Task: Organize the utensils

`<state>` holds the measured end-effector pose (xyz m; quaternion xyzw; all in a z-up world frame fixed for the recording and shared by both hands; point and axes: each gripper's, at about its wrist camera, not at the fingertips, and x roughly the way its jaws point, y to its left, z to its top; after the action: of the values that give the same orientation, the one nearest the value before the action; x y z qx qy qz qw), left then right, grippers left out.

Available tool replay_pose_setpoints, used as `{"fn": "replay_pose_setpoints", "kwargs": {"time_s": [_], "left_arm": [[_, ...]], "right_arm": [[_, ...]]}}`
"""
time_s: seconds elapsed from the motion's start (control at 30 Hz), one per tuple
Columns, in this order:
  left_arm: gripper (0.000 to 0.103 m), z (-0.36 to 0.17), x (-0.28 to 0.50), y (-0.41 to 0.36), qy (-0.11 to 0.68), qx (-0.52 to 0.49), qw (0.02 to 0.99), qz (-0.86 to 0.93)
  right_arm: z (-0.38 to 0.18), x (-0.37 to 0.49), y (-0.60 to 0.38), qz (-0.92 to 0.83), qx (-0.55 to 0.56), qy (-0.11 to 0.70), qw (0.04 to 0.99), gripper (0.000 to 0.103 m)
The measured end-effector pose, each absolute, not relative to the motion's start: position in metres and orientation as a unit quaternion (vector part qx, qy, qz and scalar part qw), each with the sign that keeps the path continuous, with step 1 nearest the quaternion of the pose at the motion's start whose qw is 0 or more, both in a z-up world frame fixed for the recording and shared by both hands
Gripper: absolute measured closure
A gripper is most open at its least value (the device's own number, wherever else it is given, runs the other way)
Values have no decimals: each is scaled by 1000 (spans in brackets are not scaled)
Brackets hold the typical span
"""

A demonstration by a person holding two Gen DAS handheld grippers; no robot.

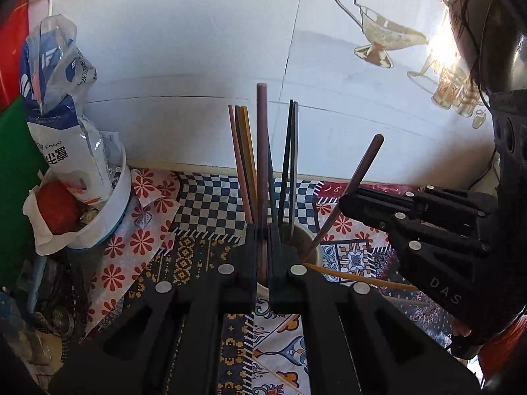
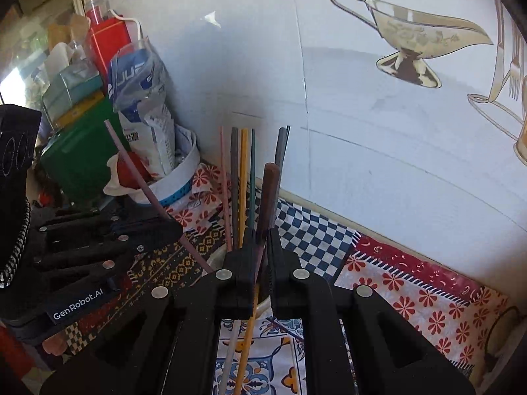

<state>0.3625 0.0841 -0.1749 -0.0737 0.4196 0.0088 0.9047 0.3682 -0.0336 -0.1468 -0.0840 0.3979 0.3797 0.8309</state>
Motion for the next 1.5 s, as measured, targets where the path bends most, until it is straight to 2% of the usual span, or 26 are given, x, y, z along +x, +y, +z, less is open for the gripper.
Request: {"fn": "replay_pose_setpoints", "kwargs": {"time_s": [0.2,0.27,0.4,0.5,0.87,1.03,1.2,1.23,1.3,1.37,1.5], "left_arm": [[99,-164,351,83,414,-70,908,12],[94,-155,345,85,406,-74,911,15],[83,-132,322,86,377,-81,922,23],[75,-110,300,84,348,-80,934,29],[56,-15,188,62,186,-41,981,43],[46,11,137,51,122,-24,991,45],[35,18,103,45,92,-19,994,47],[30,19,98,44,89,-19,995,47],[16,17,90,45,83,-22,995,49],[4,16,79,43,72,-23,996,53],[1,16,64,42,63,-21,996,59]], "right_arm": [[-144,360,-32,370,-115,404,829,96],[-139,357,-36,369,-113,406,828,93],[-120,345,-50,363,-97,389,841,79],[-98,327,-64,361,-84,367,853,76],[-6,224,-119,333,-32,216,917,73],[25,174,-136,308,-5,135,942,73],[46,130,-147,278,11,74,958,60],[48,123,-149,271,13,66,960,57],[49,115,-153,264,21,58,962,42],[50,106,-156,258,26,55,964,34],[47,92,-156,220,15,44,974,18]]}}
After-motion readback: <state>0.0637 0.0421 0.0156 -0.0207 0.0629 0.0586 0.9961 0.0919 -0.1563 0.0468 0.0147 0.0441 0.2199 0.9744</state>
